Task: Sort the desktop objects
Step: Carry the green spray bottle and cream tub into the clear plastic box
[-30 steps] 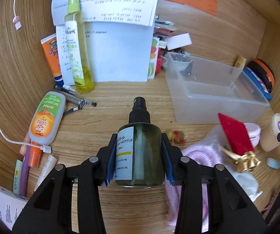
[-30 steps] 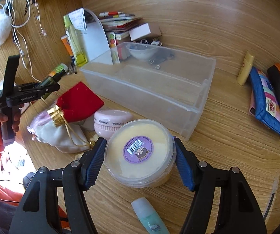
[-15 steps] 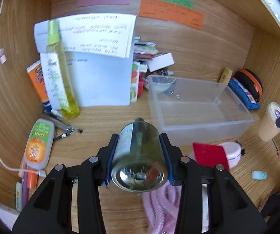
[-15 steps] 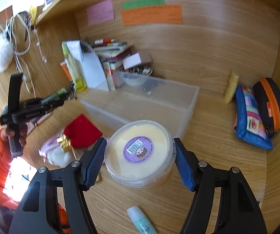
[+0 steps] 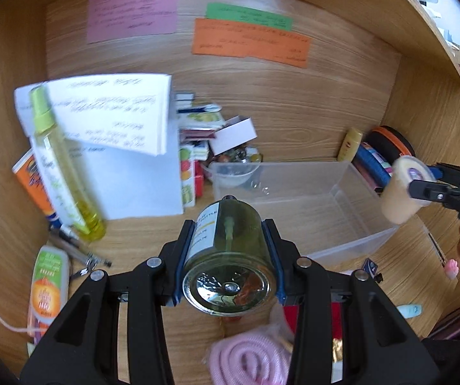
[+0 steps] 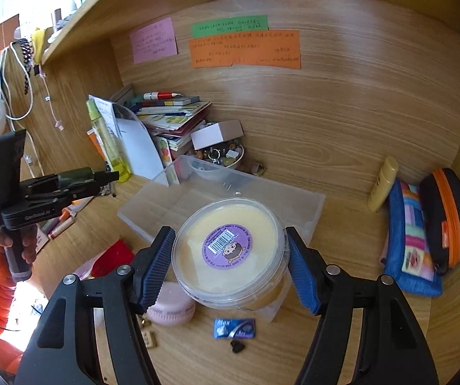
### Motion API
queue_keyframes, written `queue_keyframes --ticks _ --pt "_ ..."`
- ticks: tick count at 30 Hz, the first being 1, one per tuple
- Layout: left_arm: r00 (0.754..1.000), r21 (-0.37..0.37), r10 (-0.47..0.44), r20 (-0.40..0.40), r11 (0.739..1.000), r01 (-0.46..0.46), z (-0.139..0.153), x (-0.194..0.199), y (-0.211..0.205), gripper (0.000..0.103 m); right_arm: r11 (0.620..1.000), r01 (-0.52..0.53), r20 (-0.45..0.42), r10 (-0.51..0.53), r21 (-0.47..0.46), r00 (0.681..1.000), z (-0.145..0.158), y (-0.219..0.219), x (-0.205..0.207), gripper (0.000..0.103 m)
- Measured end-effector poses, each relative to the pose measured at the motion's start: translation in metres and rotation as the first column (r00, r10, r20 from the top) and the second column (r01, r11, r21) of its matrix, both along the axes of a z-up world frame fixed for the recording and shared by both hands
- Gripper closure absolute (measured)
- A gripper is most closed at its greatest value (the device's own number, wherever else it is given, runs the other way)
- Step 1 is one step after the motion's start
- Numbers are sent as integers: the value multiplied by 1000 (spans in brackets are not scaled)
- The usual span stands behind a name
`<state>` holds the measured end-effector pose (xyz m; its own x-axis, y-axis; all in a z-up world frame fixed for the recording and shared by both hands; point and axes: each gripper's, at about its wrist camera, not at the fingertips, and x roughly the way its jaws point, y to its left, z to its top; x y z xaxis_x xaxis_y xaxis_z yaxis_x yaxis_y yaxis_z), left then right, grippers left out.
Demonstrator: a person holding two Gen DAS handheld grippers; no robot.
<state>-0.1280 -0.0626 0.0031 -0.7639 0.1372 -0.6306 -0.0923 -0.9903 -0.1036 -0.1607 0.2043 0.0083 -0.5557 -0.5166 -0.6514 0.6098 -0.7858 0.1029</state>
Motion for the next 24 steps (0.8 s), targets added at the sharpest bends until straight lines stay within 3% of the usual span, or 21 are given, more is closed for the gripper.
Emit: queue_keyframes --ticks 12,24 --pt "995 -17 -81 49 996 82 -13 -46 28 62 999 -40 70 38 27 997 -20 -22 -39 38" --pt "977 -56 -128 171 989 140 -45 -92 47 62 993 -74 145 59 96 988 -56 -45 -67 38"
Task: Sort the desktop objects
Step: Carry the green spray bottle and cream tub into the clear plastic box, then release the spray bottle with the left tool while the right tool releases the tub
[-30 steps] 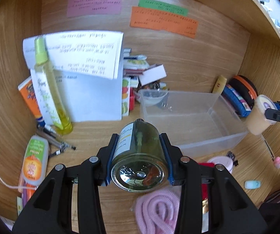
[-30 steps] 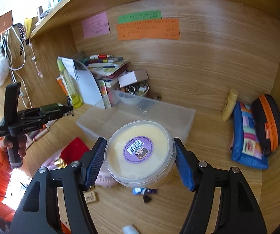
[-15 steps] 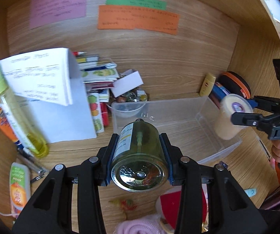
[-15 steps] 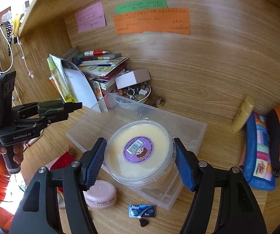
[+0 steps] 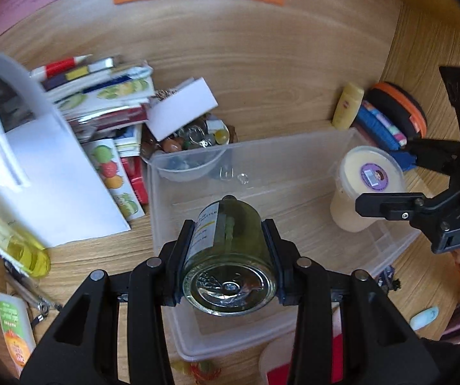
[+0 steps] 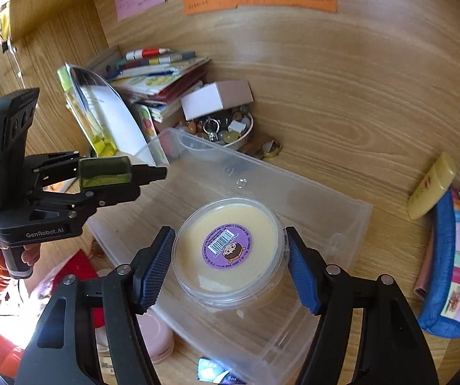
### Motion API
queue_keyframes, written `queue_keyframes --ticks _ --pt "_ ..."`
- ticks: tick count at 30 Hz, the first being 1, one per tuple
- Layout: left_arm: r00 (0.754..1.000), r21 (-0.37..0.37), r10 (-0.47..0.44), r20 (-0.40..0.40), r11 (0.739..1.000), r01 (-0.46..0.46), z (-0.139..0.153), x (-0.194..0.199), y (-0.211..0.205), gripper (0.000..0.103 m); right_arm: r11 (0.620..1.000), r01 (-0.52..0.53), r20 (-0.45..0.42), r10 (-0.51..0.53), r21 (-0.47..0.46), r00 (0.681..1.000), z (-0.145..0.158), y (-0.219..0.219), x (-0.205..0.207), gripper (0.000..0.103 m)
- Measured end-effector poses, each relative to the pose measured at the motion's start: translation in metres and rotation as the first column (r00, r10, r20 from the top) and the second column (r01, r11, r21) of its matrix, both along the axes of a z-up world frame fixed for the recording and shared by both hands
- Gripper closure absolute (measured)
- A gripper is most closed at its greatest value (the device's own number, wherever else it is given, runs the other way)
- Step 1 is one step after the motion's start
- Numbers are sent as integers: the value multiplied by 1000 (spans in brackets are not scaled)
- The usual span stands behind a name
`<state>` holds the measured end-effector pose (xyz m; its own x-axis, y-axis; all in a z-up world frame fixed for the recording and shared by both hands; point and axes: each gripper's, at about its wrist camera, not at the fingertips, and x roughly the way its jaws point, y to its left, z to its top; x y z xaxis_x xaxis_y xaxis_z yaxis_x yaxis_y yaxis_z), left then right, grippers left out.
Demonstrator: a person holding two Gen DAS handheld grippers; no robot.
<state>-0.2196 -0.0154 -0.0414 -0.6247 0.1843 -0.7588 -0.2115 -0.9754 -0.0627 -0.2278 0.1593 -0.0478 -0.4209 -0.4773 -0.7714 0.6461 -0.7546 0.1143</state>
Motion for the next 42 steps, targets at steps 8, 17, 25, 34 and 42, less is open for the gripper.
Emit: queue_keyframes --ticks 8,17,25,34,42 --pt "998 -26 -29 58 999 31 -16 -14 9 62 997 9 -20 -8 76 1000 -13 -14 -11 38" --pt "996 -74 -56 76 995 62 -27 -16 19 62 989 -11 -13 13 145 1000 -22 -24 -16 38" --pt "996 -129 -60 60 989 68 -29 -13 25 50 979 -12 -64 26 203 998 -22 -31 -8 38" --pt "998 -142 -52 30 988 56 -22 -2 26 29 965 32 -168 12 261 986 -11 -31 6 29" --pt "999 -164 -38 -25 986 34 -5 17 28 19 964 73 -225 -15 255 974 8 -25 24 25"
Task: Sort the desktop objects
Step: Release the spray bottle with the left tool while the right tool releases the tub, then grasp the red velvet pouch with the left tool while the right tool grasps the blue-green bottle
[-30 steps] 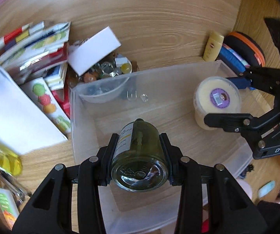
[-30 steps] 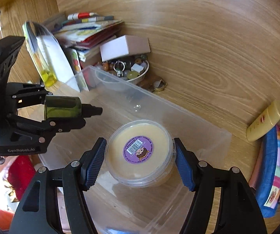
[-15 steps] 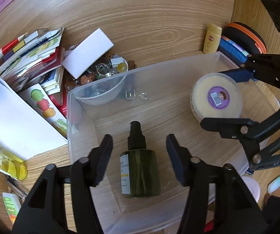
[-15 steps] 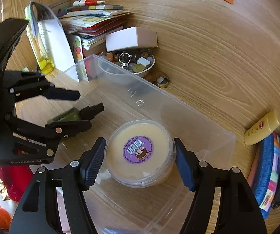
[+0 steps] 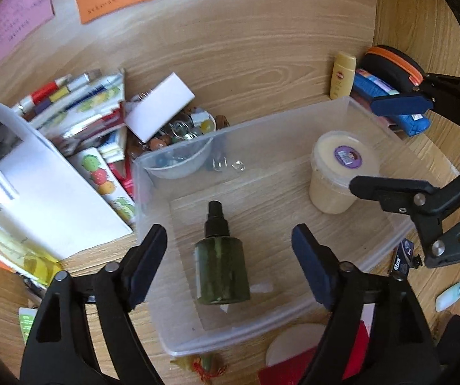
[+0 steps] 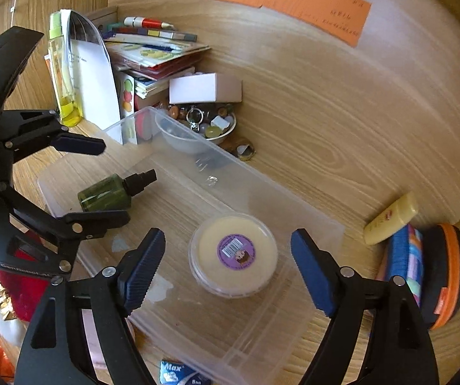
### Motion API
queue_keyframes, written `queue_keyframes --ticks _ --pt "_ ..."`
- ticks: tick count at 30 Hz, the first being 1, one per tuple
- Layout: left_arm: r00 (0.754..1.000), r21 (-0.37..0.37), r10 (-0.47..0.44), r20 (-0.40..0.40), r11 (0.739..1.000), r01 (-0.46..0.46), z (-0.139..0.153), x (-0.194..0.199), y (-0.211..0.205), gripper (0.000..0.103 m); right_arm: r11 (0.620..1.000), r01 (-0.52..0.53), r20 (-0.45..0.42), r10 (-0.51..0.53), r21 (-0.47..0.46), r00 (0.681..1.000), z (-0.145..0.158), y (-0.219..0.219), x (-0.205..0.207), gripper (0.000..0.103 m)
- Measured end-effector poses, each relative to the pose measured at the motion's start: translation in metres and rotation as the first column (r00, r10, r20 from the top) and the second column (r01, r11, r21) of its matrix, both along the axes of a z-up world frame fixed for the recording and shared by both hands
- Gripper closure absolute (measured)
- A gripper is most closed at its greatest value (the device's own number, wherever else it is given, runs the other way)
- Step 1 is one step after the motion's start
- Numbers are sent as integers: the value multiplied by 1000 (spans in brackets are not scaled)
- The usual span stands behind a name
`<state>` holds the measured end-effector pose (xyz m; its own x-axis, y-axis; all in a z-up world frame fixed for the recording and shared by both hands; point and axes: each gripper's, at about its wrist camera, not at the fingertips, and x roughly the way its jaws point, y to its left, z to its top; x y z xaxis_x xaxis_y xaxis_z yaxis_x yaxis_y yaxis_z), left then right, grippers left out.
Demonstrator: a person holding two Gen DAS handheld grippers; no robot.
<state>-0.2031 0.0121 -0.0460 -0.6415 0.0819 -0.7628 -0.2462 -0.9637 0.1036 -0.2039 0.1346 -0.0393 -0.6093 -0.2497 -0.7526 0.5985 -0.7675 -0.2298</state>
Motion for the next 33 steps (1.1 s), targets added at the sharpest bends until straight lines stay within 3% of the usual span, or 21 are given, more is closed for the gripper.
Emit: queue_keyframes --ticks 8,12,17,23,33 --pt "998 11 16 -64 1000 -15 27 30 -3 13 1000 -5 -59 4 -16 998 26 10 36 24" --pt "995 30 15 -104 999 -12 37 51 -3 12 997 -10 -56 6 -83 998 35 19 54 18" --pt "989 35 4 -146 999 1 42 79 1 11 992 -2 -84 -9 -124 996 37 30 86 17" --pt "988 57 -2 -155 998 11 37 100 2 10 974 39 -53 -52 -223 997 30 51 112 16" --pt "990 101 59 -130 994 -46 18 131 -19 8 950 241 -36 -253 -200 967 -7 102 150 16"
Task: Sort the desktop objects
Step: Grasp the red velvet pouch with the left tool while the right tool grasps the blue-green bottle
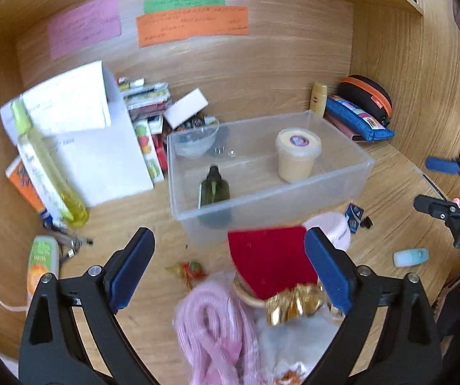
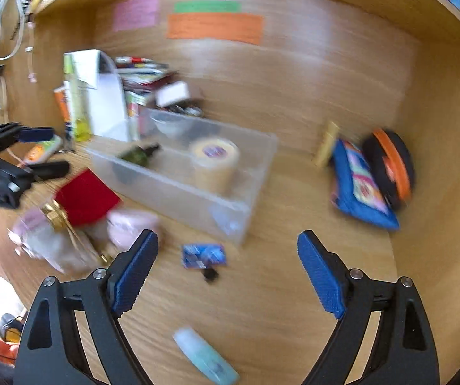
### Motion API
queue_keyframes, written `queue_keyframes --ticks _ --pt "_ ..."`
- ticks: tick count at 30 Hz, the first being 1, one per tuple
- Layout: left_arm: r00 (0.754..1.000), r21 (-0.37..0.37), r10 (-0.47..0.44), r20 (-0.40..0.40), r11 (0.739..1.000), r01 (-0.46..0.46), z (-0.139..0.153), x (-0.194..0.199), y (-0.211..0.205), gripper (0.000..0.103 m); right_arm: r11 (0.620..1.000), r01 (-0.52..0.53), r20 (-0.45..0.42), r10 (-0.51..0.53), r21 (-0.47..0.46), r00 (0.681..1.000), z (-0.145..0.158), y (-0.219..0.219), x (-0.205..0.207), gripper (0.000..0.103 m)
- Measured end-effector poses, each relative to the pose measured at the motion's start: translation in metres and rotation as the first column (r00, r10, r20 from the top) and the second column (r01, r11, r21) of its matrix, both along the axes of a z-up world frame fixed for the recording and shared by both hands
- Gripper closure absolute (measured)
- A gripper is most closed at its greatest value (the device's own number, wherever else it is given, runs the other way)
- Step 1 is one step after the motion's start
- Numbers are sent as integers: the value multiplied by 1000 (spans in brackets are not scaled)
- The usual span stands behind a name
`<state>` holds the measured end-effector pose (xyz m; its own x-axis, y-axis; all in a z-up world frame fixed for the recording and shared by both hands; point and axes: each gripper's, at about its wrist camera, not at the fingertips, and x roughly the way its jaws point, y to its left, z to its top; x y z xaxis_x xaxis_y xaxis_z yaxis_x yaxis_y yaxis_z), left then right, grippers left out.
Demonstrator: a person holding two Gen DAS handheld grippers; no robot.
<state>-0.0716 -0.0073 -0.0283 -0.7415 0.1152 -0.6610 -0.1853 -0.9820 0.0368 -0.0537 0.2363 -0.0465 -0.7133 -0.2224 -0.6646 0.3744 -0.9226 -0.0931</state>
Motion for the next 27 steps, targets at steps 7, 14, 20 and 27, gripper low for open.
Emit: queue_keyframes --ticks 7,14,20,27 --pt "999 45 11 49 999 -14 -17 8 -2 7 998 51 124 -46 -30 991 -32 36 21 16" --pt "995 86 -20 96 996 12 -29 8 12 7 1000 -25 175 24 0 984 -59 29 36 16" --pt "993 79 -41 109 996 32 -34 6 26 7 998 -62 200 58 15 978 -75 21 37 23" --pt "990 38 -60 129 998 56 -39 -5 35 7 996 -87 212 85 0 974 -81 22 33 55"
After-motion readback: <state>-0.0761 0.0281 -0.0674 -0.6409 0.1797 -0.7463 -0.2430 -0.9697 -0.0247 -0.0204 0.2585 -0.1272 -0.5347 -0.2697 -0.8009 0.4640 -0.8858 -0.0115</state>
